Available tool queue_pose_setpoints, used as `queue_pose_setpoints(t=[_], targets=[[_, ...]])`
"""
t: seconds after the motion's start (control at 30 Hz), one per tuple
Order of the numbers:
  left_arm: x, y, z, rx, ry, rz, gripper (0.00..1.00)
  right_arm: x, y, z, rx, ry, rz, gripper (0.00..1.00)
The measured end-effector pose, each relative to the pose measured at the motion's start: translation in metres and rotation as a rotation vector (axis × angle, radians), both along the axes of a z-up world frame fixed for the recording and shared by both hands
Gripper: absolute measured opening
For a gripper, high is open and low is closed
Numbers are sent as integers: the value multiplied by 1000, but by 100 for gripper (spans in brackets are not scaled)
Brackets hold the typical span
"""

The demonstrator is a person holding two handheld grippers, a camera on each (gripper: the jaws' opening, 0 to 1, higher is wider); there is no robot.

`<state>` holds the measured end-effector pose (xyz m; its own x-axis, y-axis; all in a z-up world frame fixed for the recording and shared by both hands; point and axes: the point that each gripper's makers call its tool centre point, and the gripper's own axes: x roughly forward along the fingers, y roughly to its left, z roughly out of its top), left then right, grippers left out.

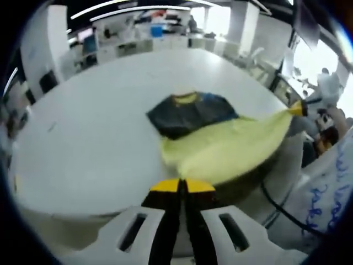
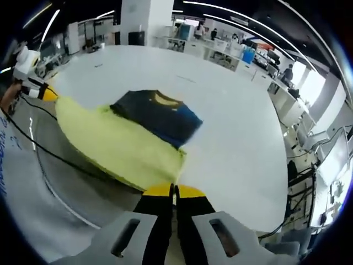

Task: Fold the garment on the visible template until the final outline fits inside the template.

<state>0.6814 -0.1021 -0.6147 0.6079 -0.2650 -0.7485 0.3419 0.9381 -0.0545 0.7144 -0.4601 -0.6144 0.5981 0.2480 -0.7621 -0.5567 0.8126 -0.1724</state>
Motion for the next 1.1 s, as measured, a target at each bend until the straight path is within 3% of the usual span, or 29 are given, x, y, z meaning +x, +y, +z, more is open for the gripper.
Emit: queue_pose_setpoints(t=[0.2,0.53,0.77,1.1], targets=[[22,4,0,27,-17,-35,0,19,2,1,-3,-15,11,1],[63,0,-2,34,-36,-92,0,55,0,-11,0,-23,19,1],[89,-1,-5,53,-53,-118,0,70,2,-13,-6,-31,29,1],[124,-2,-5,40,-65,-147,0,101,8,-15,-67,-59,70,1]])
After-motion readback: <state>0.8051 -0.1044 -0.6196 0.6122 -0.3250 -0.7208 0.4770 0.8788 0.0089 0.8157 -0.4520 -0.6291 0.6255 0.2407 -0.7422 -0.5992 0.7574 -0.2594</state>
